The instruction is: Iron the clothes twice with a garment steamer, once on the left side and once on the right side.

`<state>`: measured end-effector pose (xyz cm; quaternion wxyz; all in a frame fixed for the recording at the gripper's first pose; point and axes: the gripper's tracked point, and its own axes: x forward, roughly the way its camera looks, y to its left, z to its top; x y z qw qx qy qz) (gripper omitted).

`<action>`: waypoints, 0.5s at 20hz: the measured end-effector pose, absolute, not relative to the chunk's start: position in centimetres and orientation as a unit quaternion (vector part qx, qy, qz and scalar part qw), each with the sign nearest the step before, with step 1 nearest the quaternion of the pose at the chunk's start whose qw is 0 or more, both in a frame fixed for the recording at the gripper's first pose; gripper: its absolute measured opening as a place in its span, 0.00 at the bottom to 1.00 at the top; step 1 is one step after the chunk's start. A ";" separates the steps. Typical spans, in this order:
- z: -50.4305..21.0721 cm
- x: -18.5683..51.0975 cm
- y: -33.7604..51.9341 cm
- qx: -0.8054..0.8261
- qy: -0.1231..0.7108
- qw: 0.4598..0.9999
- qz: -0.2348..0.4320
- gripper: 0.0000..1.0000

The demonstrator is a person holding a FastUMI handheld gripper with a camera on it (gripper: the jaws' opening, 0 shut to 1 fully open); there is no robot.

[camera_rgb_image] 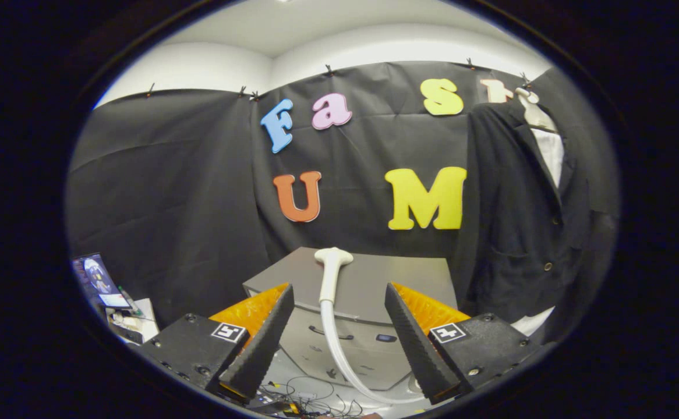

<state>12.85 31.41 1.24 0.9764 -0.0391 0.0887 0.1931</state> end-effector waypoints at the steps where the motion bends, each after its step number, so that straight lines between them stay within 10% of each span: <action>1: 1.3 14.3 32.4 -0.045 0.094 0.973 0.204 1.00; 10: -1.7 28.9 39.5 -0.056 0.225 0.934 0.271 1.00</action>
